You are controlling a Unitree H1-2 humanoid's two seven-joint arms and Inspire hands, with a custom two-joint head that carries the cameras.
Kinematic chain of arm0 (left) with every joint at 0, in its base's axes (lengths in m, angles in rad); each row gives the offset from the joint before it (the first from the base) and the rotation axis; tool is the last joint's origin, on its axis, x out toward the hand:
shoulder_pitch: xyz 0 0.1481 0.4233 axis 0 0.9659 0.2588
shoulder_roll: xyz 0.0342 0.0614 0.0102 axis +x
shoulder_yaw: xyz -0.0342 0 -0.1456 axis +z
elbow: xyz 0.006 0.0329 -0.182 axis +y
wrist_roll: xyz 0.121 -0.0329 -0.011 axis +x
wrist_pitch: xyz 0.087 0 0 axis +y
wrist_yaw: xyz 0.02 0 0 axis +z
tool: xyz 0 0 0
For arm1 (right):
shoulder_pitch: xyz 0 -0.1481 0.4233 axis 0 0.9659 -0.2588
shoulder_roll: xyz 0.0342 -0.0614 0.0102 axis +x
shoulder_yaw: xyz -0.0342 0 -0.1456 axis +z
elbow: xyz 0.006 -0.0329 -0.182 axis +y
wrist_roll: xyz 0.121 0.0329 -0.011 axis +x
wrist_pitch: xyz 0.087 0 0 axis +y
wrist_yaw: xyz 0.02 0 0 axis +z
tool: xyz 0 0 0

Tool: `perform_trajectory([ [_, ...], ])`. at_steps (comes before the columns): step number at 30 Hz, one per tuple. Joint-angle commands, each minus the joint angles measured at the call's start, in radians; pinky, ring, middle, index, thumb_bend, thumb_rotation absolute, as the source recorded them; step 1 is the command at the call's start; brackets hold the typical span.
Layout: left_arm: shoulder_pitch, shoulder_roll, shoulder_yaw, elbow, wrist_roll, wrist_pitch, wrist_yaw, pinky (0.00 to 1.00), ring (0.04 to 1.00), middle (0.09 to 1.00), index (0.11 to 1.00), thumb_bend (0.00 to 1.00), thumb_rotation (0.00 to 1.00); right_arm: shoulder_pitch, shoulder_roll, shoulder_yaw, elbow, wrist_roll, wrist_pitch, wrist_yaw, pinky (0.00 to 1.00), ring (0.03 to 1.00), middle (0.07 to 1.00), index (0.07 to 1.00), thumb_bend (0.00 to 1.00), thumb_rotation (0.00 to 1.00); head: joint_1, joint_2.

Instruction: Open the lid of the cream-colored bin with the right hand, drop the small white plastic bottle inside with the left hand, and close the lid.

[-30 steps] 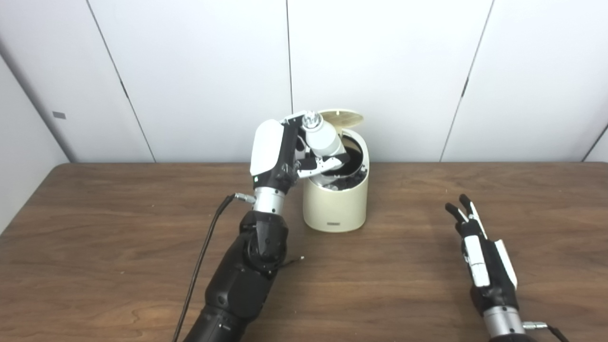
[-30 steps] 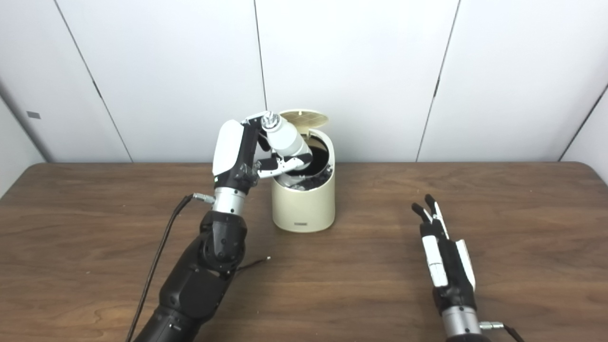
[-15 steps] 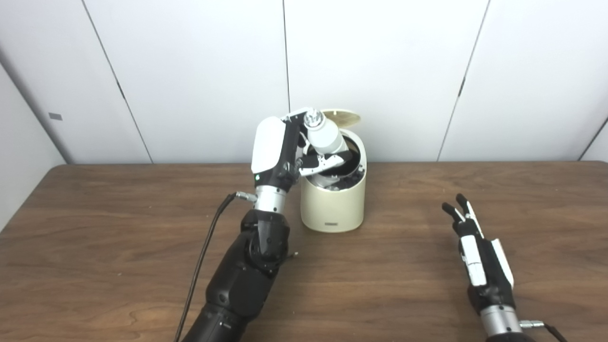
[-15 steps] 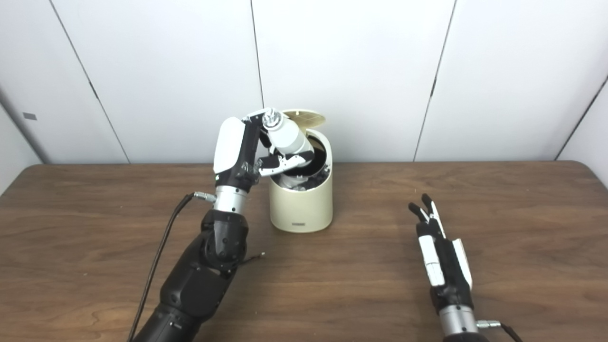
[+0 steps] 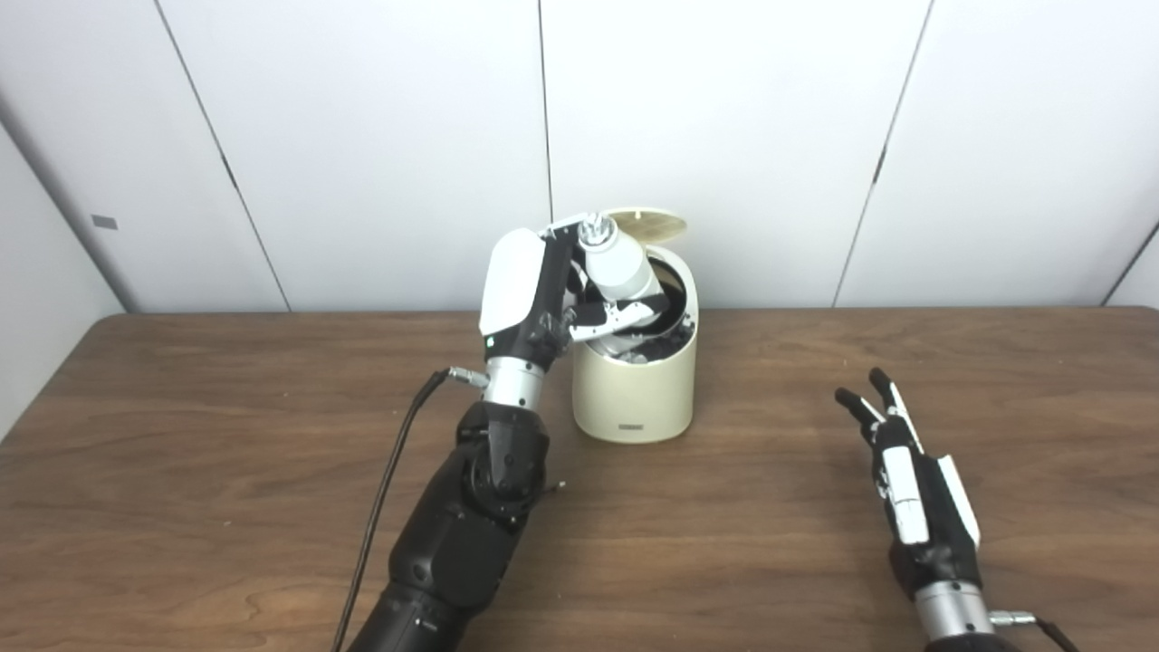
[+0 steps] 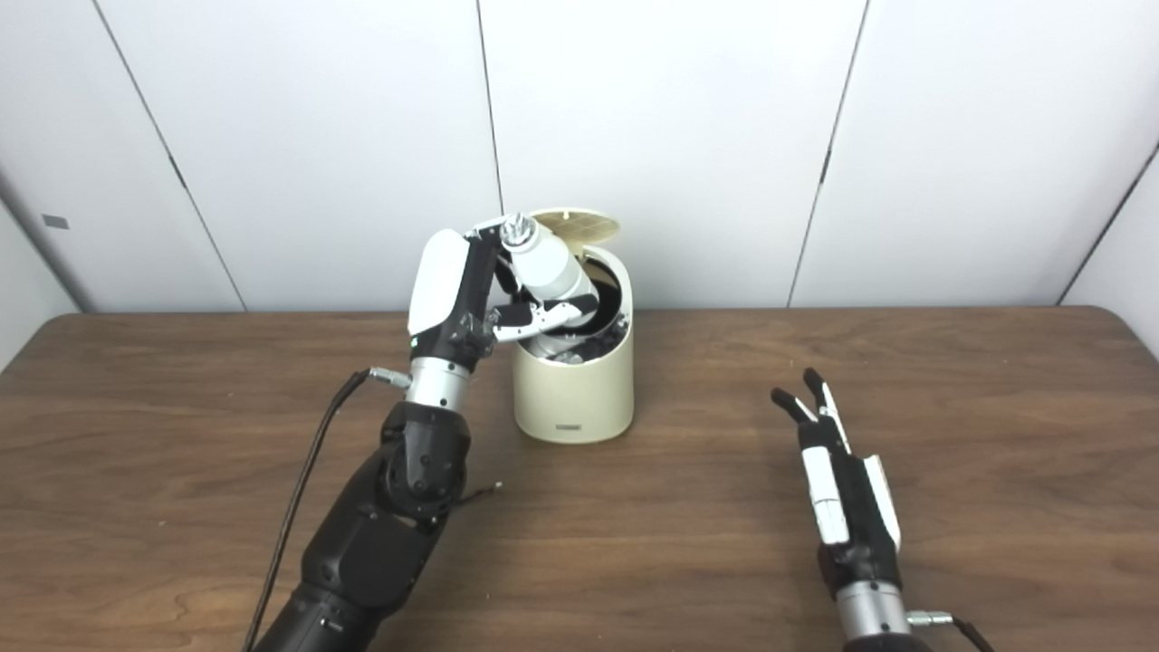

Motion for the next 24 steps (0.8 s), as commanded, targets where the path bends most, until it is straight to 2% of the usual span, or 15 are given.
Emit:
perform_trajectory([
  [1,-0.041,0.001,0.003,-0.02,0.001,0.006,-0.004,0.33,0.424,0.527,0.512,0.47,0.0,0.031,0.029,0.008,0.028,0.026,-0.017,0.006,1.0,0.947,0.862,0.96,0.61,0.98,-0.001,0.0],
  [13,-0.039,0.006,0.002,-0.022,0.008,0.038,-0.019,0.32,0.438,0.541,0.513,0.47,0.0,0.027,0.02,0.005,0.029,0.045,-0.024,0.011,1.0,0.928,0.847,0.984,0.63,0.98,0.001,0.002],
  [14,-0.039,0.006,0.001,-0.023,0.011,0.041,-0.022,0.4,0.429,0.532,0.503,0.49,0.0,0.027,0.021,0.005,0.029,0.05,-0.022,0.012,1.0,0.929,0.847,0.983,0.63,0.97,0.001,0.002],
  [16,-0.039,0.009,-0.002,-0.025,0.016,0.052,-0.031,0.45,0.427,0.529,0.497,0.5,0.0,0.026,0.02,0.006,0.03,0.049,-0.02,0.01,1.0,0.932,0.846,0.983,0.63,0.97,-0.002,0.005],
  [17,-0.04,0.012,-0.006,-0.026,0.021,0.058,-0.036,0.47,0.496,0.519,0.489,0.51,0.0,0.025,0.02,0.006,0.031,0.048,-0.019,0.009,1.0,0.932,0.845,0.984,0.63,0.98,0.0,0.005],
  [19,-0.041,0.022,-0.017,-0.031,0.039,0.073,-0.05,0.5,0.537,0.591,0.492,0.52,0.04,0.025,0.017,0.006,0.032,0.049,-0.022,0.011,1.0,0.931,0.844,0.984,0.63,0.98,0.0,0.006],
  [20,-0.041,0.028,-0.023,-0.034,0.047,0.08,-0.057,0.51,0.543,0.606,0.557,0.79,0.02,0.025,0.016,0.005,0.031,0.049,-0.022,0.011,1.0,0.928,0.846,0.983,0.62,0.99,0.0,0.007],
  [21,-0.041,0.032,-0.027,-0.036,0.049,0.084,-0.065,0.52,0.55,0.61,0.58,0.89,0.03,0.025,0.017,0.004,0.031,0.051,-0.022,0.011,1.0,0.927,0.847,0.982,0.63,0.99,0.0,0.007],
  [22,-0.041,0.035,-0.03,-0.037,0.045,0.085,-0.073,0.54,0.565,0.615,0.594,0.95,0.04,0.024,0.018,0.002,0.032,0.055,-0.02,0.01,1.0,0.925,0.846,0.98,0.63,0.98,0.0,0.007],
  [24,-0.04,0.038,-0.032,-0.039,0.04,0.087,-0.087,0.59,0.591,0.621,0.612,0.99,0.08,0.025,0.019,0.002,0.03,0.053,-0.018,0.006,1.0,0.929,0.848,0.978,0.63,0.98,-0.001,0.009],
])
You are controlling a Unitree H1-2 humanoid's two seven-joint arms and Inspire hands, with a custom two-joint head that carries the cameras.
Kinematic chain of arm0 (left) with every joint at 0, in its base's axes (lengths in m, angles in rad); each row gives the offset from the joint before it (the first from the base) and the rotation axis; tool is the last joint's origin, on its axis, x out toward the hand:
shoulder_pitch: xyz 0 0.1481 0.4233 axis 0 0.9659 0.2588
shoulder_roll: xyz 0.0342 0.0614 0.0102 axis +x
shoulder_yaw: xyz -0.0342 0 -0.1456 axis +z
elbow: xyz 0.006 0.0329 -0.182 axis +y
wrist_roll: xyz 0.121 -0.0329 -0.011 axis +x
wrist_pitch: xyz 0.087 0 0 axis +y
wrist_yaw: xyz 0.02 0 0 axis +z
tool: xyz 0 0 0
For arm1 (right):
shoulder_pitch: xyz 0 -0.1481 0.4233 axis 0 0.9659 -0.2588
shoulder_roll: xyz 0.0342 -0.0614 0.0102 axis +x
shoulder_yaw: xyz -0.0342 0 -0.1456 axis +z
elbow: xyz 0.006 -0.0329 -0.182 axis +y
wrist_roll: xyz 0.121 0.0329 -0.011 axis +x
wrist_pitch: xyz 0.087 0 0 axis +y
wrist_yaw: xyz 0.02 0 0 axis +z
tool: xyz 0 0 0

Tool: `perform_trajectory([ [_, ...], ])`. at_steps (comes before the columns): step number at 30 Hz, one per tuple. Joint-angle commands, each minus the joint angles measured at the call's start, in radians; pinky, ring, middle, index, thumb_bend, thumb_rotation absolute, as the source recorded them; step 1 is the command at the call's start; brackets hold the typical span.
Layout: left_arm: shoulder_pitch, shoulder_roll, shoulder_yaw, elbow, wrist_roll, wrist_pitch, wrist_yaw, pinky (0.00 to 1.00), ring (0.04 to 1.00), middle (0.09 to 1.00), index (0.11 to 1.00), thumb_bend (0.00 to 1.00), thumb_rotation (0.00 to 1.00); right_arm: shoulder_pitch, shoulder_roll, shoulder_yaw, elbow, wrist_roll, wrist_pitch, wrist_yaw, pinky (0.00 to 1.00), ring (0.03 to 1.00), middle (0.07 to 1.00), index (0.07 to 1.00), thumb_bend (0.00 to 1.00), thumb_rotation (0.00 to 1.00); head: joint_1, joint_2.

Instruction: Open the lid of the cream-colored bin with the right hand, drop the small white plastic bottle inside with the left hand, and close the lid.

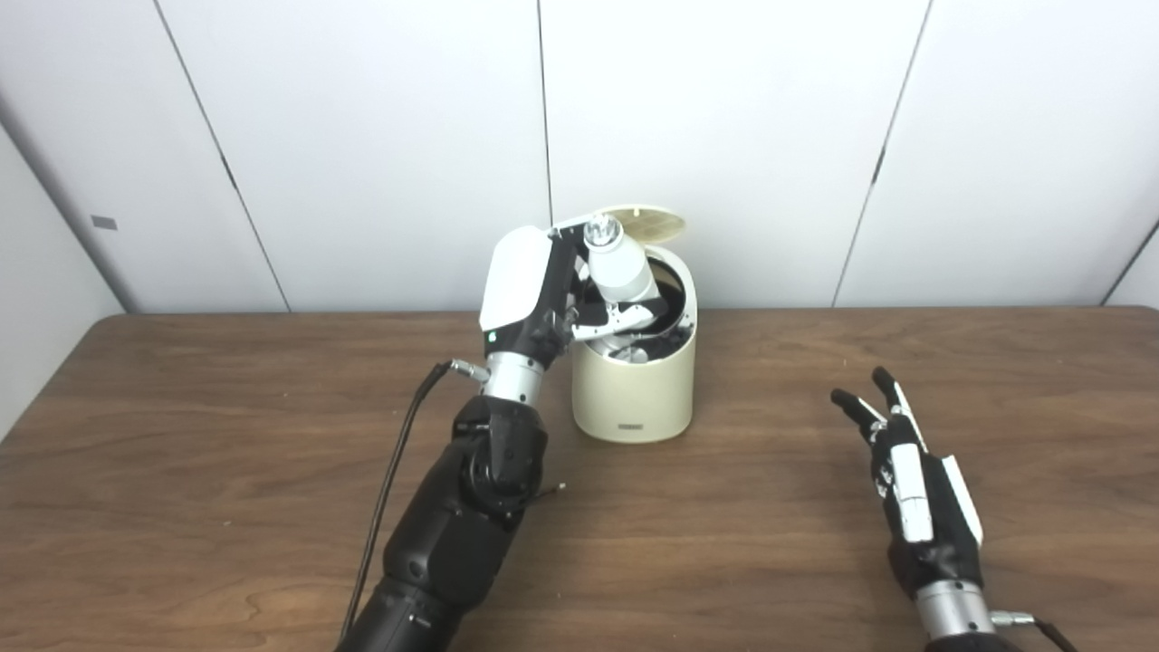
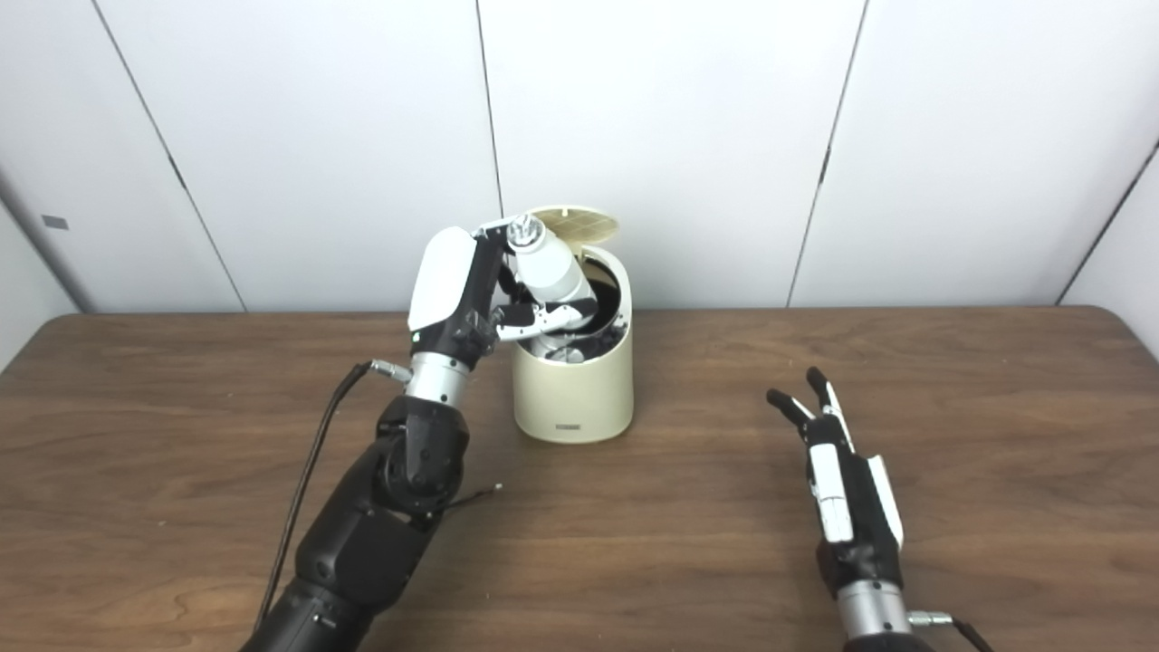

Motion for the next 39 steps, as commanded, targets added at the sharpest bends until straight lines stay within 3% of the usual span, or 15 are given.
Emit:
perform_trajectory([
  [1,-0.032,0.006,-0.003,-0.008,0.0,0.018,-0.021,0.6,0.596,0.623,0.618,1.0,0.09,0.028,0.019,0.005,0.029,0.012,-0.015,0.003,1.0,0.932,0.849,0.978,0.63,0.98,-0.001,0.002],
  [15,-0.033,0.009,-0.009,-0.014,0.003,0.029,-0.03,0.57,0.603,0.642,0.634,1.0,0.1,0.034,0.01,0.003,0.032,0.004,-0.027,-0.002,0.98,0.93,0.856,0.978,0.62,0.99,0.006,0.008],
  [20,-0.025,0.005,-0.004,-0.02,-0.006,0.001,-0.012,0.56,0.579,0.623,0.616,1.0,0.08,0.034,0.01,-0.001,0.038,0.011,-0.027,-0.002,0.98,0.93,0.855,0.977,0.62,0.98,0.009,0.007],
  [23,-0.017,-0.008,0.011,-0.018,-0.025,-0.03,0.018,0.46,0.507,0.57,0.57,0.93,0.01,0.032,0.006,-0.003,0.049,0.011,-0.032,0.0,0.99,0.929,0.855,0.976,0.63,0.98,0.011,0.007],
  [24,-0.016,-0.01,0.013,-0.017,-0.025,-0.034,0.024,0.44,0.491,0.557,0.523,0.69,0.03,0.031,0.005,-0.003,0.049,0.012,-0.032,0.0,0.99,0.929,0.854,0.975,0.63,0.98,0.011,0.007],
  [27,-0.008,-0.019,0.029,-0.006,-0.049,-0.096,0.067,0.38,0.439,0.522,0.487,0.51,0.01,0.034,0.008,-0.005,0.046,0.016,-0.031,-0.001,0.98,0.925,0.852,0.97,0.62,0.98,0.014,0.005],
  [33,0.008,-0.028,0.051,-0.034,-0.078,-0.149,0.089,0.33,0.418,0.526,0.481,0.47,0.0,0.035,0.0,-0.004,0.051,0.01,-0.035,0.002,0.97,0.922,0.856,0.969,0.62,0.98,0.021,0.003],
  [39,0.026,-0.042,0.075,-0.099,-0.105,-0.151,0.09,0.33,0.425,0.522,0.47,0.47,0.0,0.031,-0.004,-0.009,0.068,0.017,-0.039,0.002,0.98,0.927,0.85,0.964,0.63,0.97,0.028,0.001],
])
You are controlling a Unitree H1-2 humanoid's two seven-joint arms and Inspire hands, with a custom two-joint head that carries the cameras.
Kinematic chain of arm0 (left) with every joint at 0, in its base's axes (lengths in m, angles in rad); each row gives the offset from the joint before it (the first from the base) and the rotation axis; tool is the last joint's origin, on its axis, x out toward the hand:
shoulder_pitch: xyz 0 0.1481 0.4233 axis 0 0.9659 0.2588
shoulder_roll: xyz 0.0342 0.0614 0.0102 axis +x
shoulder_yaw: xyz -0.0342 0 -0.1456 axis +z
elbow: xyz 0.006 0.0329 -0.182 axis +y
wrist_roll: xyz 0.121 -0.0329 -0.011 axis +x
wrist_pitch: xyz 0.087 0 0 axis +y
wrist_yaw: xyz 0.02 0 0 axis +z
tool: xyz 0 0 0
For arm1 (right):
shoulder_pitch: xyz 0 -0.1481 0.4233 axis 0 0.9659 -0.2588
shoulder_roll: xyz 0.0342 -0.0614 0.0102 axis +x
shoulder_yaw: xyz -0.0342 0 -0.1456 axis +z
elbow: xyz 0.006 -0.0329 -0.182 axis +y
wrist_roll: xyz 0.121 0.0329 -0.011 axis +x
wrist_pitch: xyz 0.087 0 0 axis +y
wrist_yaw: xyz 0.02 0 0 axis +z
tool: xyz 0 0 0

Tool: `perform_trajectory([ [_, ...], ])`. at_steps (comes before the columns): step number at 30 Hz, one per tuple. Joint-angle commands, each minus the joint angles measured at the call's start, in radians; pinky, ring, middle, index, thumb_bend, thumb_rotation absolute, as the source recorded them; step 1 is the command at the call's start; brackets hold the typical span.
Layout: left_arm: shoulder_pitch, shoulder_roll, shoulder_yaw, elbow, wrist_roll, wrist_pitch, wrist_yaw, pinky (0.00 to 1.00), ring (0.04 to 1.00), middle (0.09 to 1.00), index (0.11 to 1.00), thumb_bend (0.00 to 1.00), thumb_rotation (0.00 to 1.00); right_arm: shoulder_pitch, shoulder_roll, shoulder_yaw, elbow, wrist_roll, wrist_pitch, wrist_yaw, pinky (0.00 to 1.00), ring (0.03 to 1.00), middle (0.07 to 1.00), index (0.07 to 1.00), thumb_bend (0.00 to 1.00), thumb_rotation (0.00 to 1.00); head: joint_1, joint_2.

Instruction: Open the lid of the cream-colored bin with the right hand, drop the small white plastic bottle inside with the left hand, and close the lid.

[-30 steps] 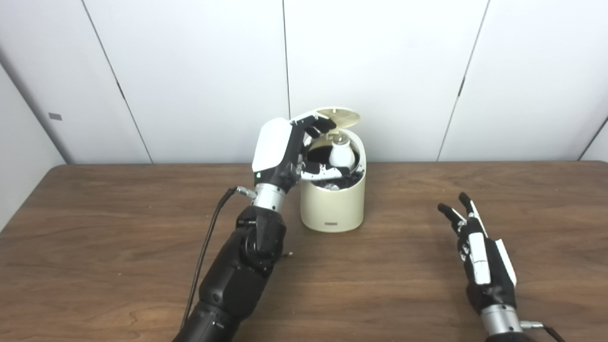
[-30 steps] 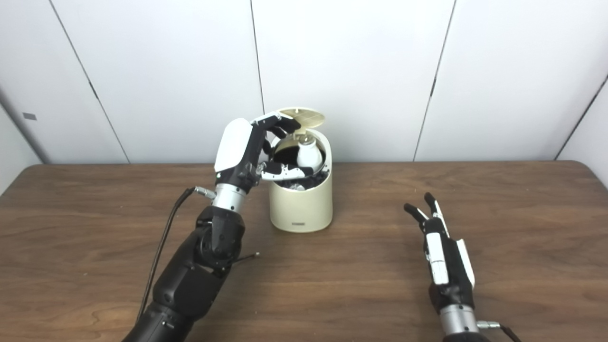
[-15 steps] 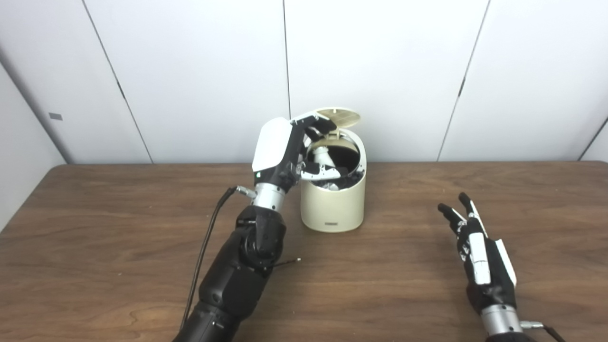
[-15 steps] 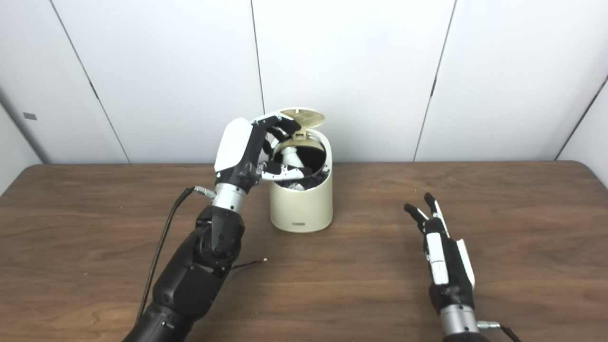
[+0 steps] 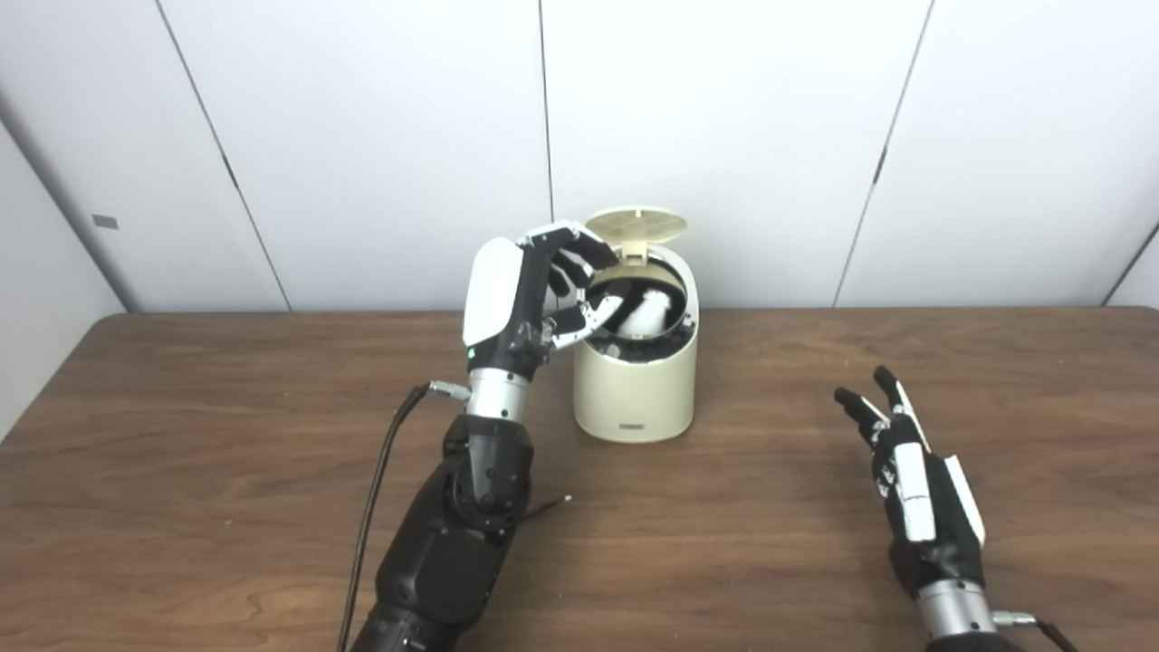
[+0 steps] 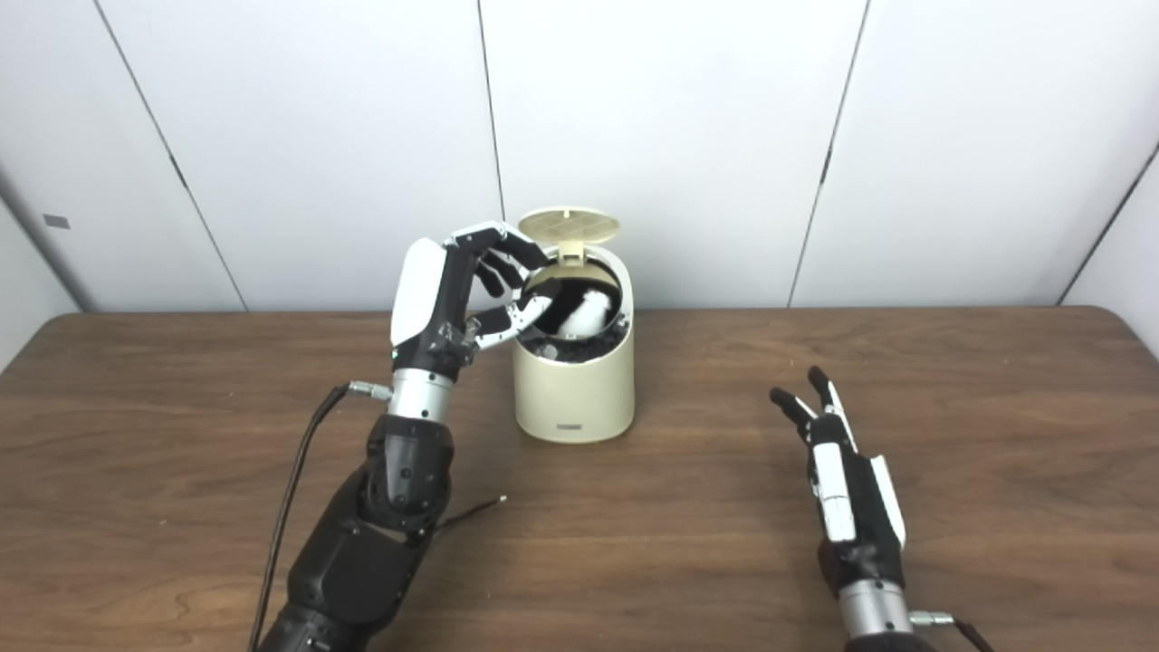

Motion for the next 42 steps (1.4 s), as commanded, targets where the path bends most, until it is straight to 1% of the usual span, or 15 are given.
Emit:
perform_trajectory([
  [1,-0.031,-0.009,0.013,-0.061,-0.005,-0.038,0.019,0.33,0.426,0.517,0.468,0.47,0.0,0.03,0.002,-0.006,0.066,0.009,-0.041,0.004,0.98,0.925,0.846,0.962,0.64,0.97,0.001,0.002],
  [7,-0.012,-0.002,0.043,-0.123,-0.026,-0.043,0.02,0.32,0.43,0.508,0.471,0.47,0.0,0.03,0.004,-0.009,0.061,0.016,-0.035,0.005,0.99,0.928,0.847,0.957,0.64,0.95,0.004,0.003],
  [12,0.023,0.006,0.088,-0.17,-0.058,-0.046,0.015,0.33,0.428,0.509,0.476,0.48,0.0,0.032,0.002,-0.008,0.053,0.027,-0.031,0.011,1.0,0.937,0.857,0.963,0.64,0.95,0.003,0.004],
  [16,0.084,0.005,0.14,-0.255,-0.163,0.09,-0.081,0.33,0.449,0.539,0.502,0.47,0.0,0.031,0.005,-0.008,0.045,0.028,-0.023,0.006,1.0,0.941,0.868,0.959,0.64,0.94,0.003,0.004],
  [17,0.099,0.015,0.147,-0.267,-0.182,0.109,-0.105,0.37,0.495,0.516,0.5,0.5,0.0,0.032,0.004,-0.007,0.039,0.027,-0.02,0.006,1.0,0.941,0.868,0.956,0.64,0.95,0.005,0.007],
  [19,0.126,0.033,0.158,-0.283,-0.208,0.136,-0.141,0.42,0.529,0.488,0.51,0.51,0.0,0.033,0.002,-0.007,0.032,0.028,-0.016,0.008,1.0,0.945,0.874,0.955,0.63,0.97,0.005,0.007],
  [20,0.143,0.04,0.166,-0.295,-0.235,0.154,-0.165,0.45,0.548,0.55,0.504,0.51,0.04,0.032,0.001,-0.007,0.03,0.027,-0.018,0.008,1.0,0.946,0.877,0.954,0.62,0.97,0.004,0.01],
  [21,0.154,0.045,0.171,-0.304,-0.254,0.168,-0.182,0.5,0.589,0.61,0.604,0.53,0.22,0.032,0.0,-0.007,0.03,0.027,-0.019,0.008,1.0,0.948,0.881,0.954,0.62,0.98,0.004,0.01],
  [22,0.171,0.049,0.179,-0.315,-0.289,0.185,-0.203,0.52,0.615,0.647,0.666,0.55,0.34,0.031,-0.002,-0.007,0.027,0.026,-0.022,0.01,1.0,0.949,0.883,0.954,0.62,0.99,0.004,0.01],
  [24,0.197,0.06,0.189,-0.325,-0.334,0.196,-0.237,0.63,0.708,0.742,0.75,0.54,0.45,0.031,-0.006,-0.004,0.016,0.02,-0.024,0.011,1.0,0.953,0.894,0.956,0.64,0.99,0.004,0.01],
  [27,0.228,0.075,0.196,-0.345,-0.388,0.233,-0.287,0.73,0.785,0.819,0.819,0.5,0.54,0.029,-0.015,0.001,-0.006,0.018,-0.023,0.019,1.0,0.966,0.911,0.961,0.63,1.0,0.001,0.013],
  [29,0.25,0.088,0.197,-0.358,-0.421,0.264,-0.325,0.8,0.834,0.865,0.873,0.47,0.68,0.024,-0.022,0.002,-0.02,0.027,-0.015,0.027,1.0,0.98,0.928,0.966,0.65,1.0,-0.001,0.014],
  [32,0.277,0.102,0.191,-0.371,-0.447,0.301,-0.369,0.84,0.868,0.894,0.901,0.47,0.87,0.011,-0.027,0.001,-0.035,0.029,-0.008,0.028,1.0,0.981,0.937,0.967,0.63,1.0,-0.005,0.016],
  [37,0.315,0.083,0.199,-0.379,-0.518,0.331,-0.402,0.89,0.911,0.94,0.954,0.48,0.98,-0.008,-0.023,-0.002,-0.08,0.023,0.034,0.019,1.0,0.969,0.924,0.939,0.66,1.0,-0.012,0.022],
  [42,0.363,0.054,0.192,-0.38,-0.558,0.335,-0.414,0.99,0.988,0.997,0.999,0.53,1.0,-0.048,-0.046,0.013,-0.138,-0.026,0.097,0.024,0.99,0.964,0.928,0.933,0.67,0.98,-0.02,0.024],
])
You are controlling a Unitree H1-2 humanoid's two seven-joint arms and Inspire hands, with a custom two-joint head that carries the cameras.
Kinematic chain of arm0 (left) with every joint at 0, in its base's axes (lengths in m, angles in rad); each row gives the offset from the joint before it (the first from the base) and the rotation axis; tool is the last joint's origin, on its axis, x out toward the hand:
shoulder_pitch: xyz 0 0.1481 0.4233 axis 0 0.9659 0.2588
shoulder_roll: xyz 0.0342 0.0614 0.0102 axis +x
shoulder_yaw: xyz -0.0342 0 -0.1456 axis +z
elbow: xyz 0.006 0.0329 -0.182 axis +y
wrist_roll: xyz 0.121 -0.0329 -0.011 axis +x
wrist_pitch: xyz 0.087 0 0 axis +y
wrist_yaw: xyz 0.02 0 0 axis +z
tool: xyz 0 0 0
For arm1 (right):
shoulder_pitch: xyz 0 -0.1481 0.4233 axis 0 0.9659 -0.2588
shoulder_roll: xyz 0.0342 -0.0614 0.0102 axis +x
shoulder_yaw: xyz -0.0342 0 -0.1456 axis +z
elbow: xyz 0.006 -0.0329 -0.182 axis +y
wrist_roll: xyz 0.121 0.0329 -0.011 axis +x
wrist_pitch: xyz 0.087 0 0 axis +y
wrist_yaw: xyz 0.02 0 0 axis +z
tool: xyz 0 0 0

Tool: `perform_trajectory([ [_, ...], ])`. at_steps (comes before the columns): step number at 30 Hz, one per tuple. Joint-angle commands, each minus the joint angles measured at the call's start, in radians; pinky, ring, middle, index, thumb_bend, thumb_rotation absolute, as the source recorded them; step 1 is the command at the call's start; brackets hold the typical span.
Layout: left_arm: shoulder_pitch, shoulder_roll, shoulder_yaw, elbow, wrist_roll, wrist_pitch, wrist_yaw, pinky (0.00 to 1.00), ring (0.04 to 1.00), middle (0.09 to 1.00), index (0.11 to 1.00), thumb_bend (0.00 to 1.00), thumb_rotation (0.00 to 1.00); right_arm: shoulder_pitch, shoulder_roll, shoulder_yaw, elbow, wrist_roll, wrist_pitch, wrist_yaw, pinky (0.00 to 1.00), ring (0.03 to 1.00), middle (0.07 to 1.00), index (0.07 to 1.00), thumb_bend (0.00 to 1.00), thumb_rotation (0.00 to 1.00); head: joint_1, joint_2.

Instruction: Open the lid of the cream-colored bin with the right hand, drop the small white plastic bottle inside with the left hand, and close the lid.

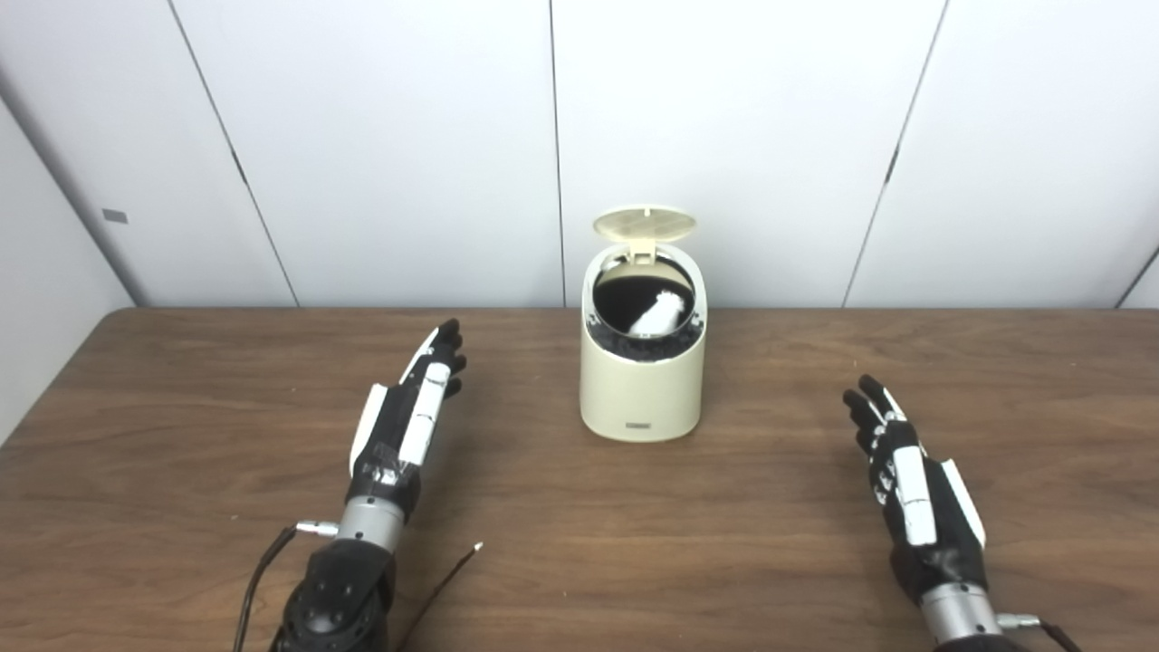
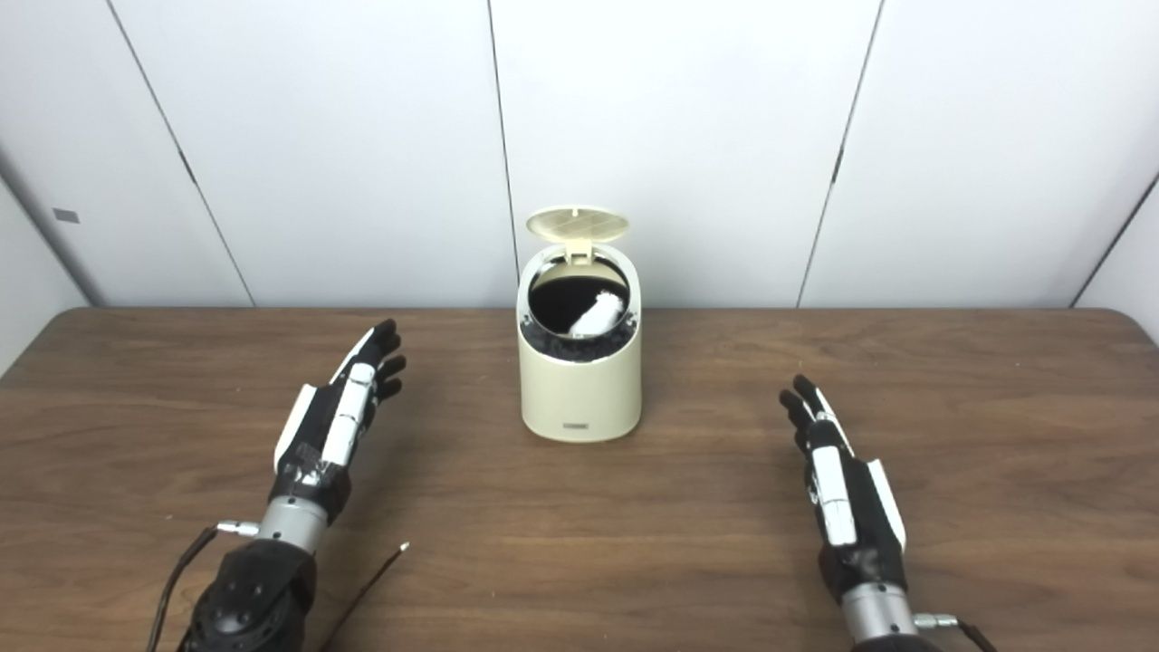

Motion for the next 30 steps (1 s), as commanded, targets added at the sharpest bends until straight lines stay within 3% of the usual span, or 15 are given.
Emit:
perform_trajectory([
  [1,-0.009,-0.004,-0.004,-0.031,-0.012,-0.025,-0.007,1.0,0.994,0.999,1.0,0.53,1.0,-0.059,-0.022,0.005,-0.057,-0.022,0.001,0.006,0.99,0.964,0.929,0.93,0.67,0.97,-0.004,0.001],
  [4,0.008,-0.013,-0.009,-0.023,-0.01,-0.053,-0.007,1.0,1.0,1.0,1.0,0.52,1.0,-0.101,-0.033,0.011,-0.071,-0.03,0.019,0.013,0.99,0.963,0.931,0.924,0.64,0.96,-0.014,0.004],
  [10,0.03,-0.039,-0.006,-0.016,0.025,-0.097,0.034,0.99,0.994,1.0,1.0,0.53,1.0,-0.191,-0.057,0.032,-0.086,-0.07,0.037,0.023,0.99,0.956,0.924,0.911,0.69,0.97,-0.02,0.014],
  [12,0.033,-0.04,-0.009,-0.008,0.04,-0.12,0.045,0.99,0.983,1.0,0.997,0.53,1.0,-0.221,-0.062,0.037,-0.092,-0.076,0.046,0.028,0.99,0.941,0.907,0.894,0.65,0.97,-0.019,0.014],
  [17,0.045,-0.049,-0.006,-0.011,0.039,-0.122,0.054,0.98,0.972,0.99,0.984,0.53,1.0,-0.304,-0.074,0.067,-0.156,-0.133,0.168,0.044,0.97,0.942,0.911,0.87,0.58,1.0,-0.028,0.014],
  [21,0.052,-0.056,-0.002,-0.012,0.027,-0.114,0.051,0.99,0.98,0.99,0.981,0.53,1.0,-0.359,-0.093,0.107,-0.164,-0.217,0.214,0.052,0.93,0.939,0.915,0.865,0.59,1.0,-0.023,0.013],
  [30,0.048,-0.055,-0.003,-0.018,0.048,-0.102,0.055,0.97,0.97,0.975,0.964,0.55,1.0,-0.499,-0.126,0.193,-0.088,-0.351,0.193,0.085,0.82,0.895,0.909,0.892,0.62,1.0,-0.024,0.011],
])
